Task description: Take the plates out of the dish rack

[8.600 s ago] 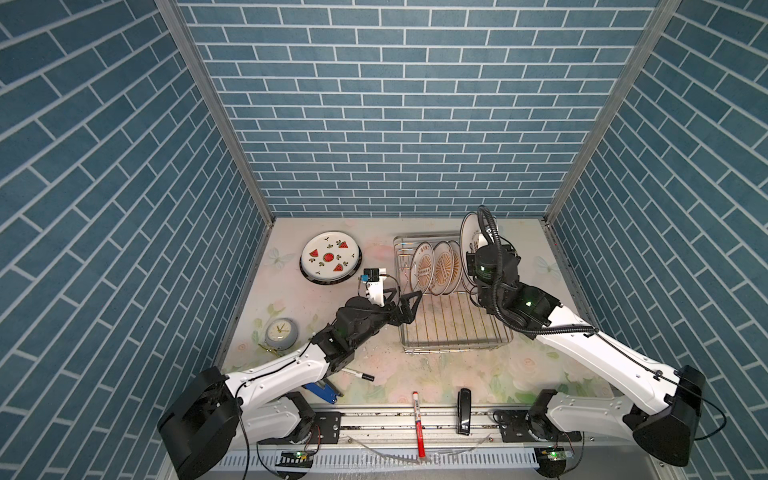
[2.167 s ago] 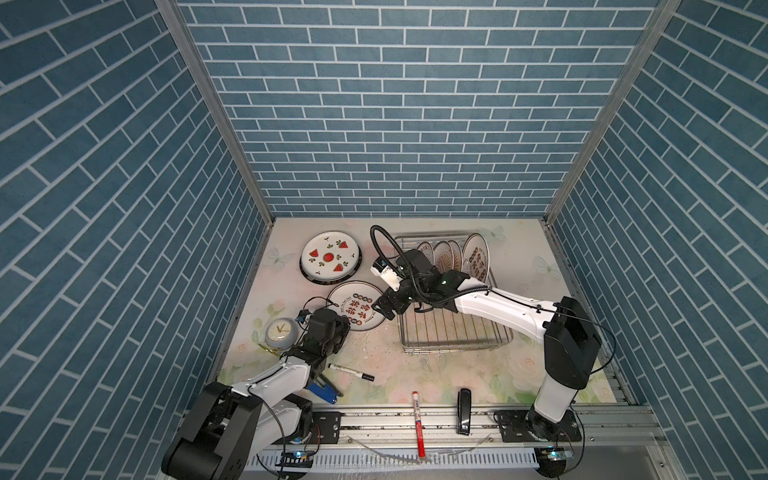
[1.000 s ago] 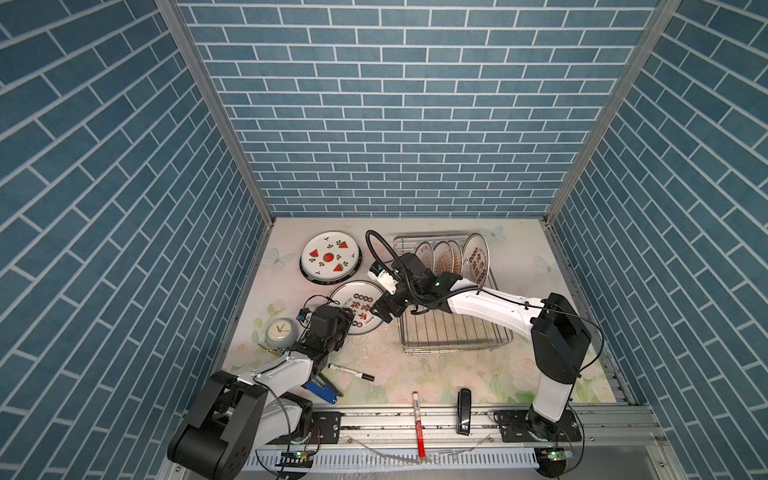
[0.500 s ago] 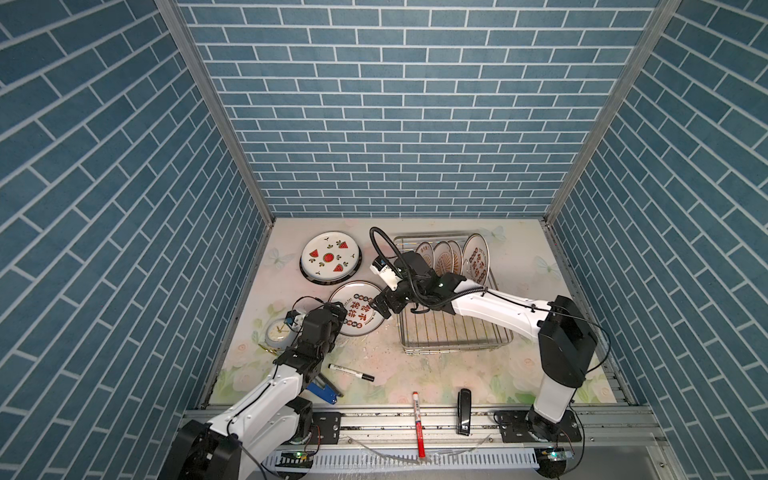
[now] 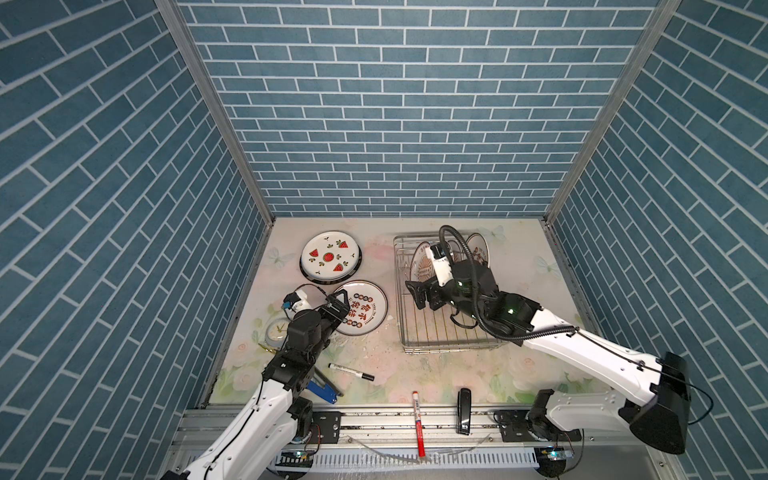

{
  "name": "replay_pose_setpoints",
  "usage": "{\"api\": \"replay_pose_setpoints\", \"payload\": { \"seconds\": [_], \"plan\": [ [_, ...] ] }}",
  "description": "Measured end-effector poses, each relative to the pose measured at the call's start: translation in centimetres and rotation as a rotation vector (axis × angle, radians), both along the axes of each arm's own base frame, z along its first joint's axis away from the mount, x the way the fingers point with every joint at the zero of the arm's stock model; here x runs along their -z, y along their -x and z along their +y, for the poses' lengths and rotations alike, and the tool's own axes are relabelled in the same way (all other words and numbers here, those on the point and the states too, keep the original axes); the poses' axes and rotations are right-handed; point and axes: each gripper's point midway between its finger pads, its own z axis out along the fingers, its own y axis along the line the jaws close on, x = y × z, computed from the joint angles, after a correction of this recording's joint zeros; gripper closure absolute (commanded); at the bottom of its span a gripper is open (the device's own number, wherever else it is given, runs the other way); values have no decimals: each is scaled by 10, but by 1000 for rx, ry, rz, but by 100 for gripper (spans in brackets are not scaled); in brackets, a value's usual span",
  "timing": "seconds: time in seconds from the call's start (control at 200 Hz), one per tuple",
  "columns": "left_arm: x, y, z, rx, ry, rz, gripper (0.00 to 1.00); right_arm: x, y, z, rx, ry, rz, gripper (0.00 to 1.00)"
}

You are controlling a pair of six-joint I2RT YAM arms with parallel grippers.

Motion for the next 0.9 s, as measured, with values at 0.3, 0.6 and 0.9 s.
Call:
{"api": "replay_pose_setpoints", "payload": {
  "seconds": [0.3,0.6,0.9],
  "plan": [
    [-29,-3,-61,331,5,-163,0,11,-22,-88,252,8,-38,2],
    [-84,39,-146,671,-48,-454,0,32,-61,-157,518,22,13,5],
    [-93,32,-179,701,-95,-522,0,64,-91,-159,571,129,86,26]
  ]
}}
